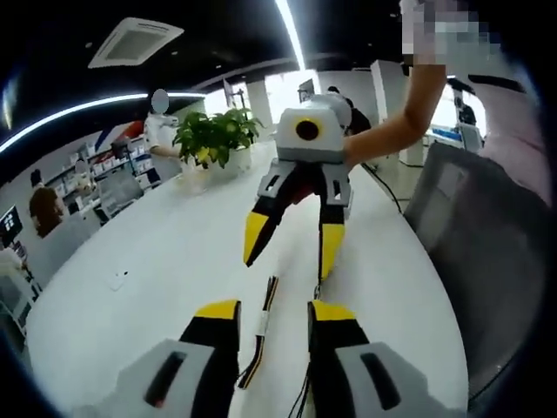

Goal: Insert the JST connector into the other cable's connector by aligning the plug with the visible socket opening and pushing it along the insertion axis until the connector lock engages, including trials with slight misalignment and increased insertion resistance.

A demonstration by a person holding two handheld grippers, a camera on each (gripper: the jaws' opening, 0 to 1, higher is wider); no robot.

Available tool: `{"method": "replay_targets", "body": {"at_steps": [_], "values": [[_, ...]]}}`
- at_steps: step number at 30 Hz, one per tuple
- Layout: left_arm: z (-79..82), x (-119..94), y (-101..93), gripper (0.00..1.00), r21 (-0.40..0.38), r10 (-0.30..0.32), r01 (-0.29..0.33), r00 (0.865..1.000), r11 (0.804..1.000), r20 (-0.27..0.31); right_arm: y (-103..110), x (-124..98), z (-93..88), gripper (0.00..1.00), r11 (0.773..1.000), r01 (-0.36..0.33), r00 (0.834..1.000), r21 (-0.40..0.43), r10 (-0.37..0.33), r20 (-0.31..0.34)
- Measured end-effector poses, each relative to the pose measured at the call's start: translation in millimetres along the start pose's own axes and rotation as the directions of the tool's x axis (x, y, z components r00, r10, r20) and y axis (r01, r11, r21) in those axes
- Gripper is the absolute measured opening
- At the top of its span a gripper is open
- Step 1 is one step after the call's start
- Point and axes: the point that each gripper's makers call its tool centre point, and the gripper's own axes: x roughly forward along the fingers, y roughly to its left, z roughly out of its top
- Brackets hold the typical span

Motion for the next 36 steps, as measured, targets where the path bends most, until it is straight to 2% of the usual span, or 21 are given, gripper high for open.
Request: {"method": "replay_targets", "body": {"at_steps": [7, 13, 22, 26, 32, 36], "values": [[-9.6, 0.3, -20.7, 0.24, 0.033, -0.05, 0.052, 0.997, 0.998, -0.053, 14.7, -0.7, -7.4, 0.34, 0.999, -0.029, 0.999, 0.023, 0.029, -0.014], [-21.7, 3.7, -26.7, 0.22, 0.012, -0.064, 0.065, 0.995, 0.998, -0.07, 18.9, -1.5, -18.3, 0.31, 0.998, -0.033, 0.999, 0.05, 0.034, -0.027], [-29.8, 4.6, -32.8, 0.19, -0.018, -0.073, 0.072, 0.996, 0.997, -0.055, 27.4, -0.1, -35.4, 0.29, 0.996, -0.048, 0.997, 0.079, 0.052, -0.056], [-34.8, 6.3, -36.9, 0.19, -0.026, -0.081, 0.08, 0.995, 0.996, -0.066, 29.7, 2.2, -42.0, 0.28, 0.994, -0.052, 0.996, 0.096, 0.059, -0.067], [-44.1, 10.8, -37.1, 0.19, -0.093, -0.073, 0.068, 0.996, 0.993, -0.049, 30.6, 3.6, -49.4, 0.26, 0.992, -0.054, 0.995, 0.113, 0.063, -0.075], [-47.1, 12.4, -38.1, 0.19, -0.098, -0.074, 0.068, 0.995, 0.993, -0.062, 31.9, 4.1, -54.5, 0.25, 0.99, -0.056, 0.995, 0.13, 0.067, -0.081]]}}
